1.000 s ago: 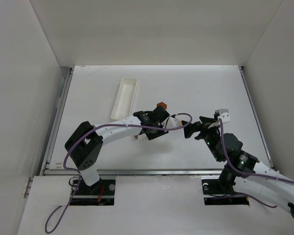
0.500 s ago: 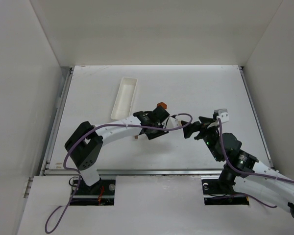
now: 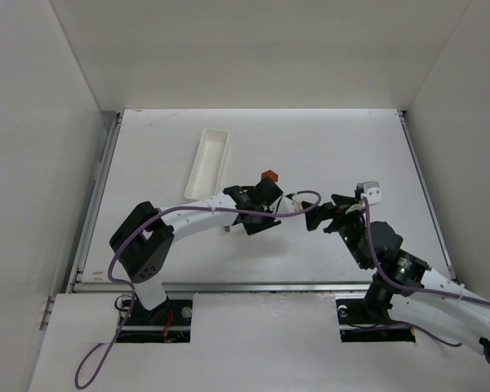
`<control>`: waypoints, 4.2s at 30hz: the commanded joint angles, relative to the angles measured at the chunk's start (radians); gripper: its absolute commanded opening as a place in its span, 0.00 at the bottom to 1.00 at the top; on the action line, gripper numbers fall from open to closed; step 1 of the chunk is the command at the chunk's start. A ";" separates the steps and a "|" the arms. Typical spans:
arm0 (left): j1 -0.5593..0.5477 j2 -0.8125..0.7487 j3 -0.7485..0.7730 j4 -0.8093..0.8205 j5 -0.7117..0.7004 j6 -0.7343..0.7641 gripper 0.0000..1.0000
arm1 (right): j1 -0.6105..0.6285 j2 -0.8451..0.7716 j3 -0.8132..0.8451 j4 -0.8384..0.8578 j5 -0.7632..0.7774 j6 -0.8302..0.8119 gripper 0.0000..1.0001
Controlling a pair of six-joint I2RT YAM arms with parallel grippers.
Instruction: Build the wood block tower
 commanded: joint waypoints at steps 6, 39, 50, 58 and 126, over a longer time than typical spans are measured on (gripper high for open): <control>-0.007 0.007 0.028 -0.024 0.005 -0.015 0.07 | 0.004 -0.001 0.014 0.054 -0.007 0.010 1.00; -0.007 0.026 0.038 -0.015 -0.005 -0.026 0.24 | 0.004 -0.010 0.005 0.054 -0.007 0.000 1.00; -0.007 0.026 0.038 -0.015 0.005 -0.026 0.30 | 0.004 -0.010 0.005 0.054 -0.007 0.000 1.00; -0.007 0.026 0.038 -0.015 -0.014 -0.017 0.34 | 0.004 -0.010 0.005 0.054 -0.007 0.000 1.00; 0.467 -0.511 0.059 -0.167 0.028 -0.259 0.61 | 0.033 0.566 0.507 -0.423 -0.157 0.310 0.97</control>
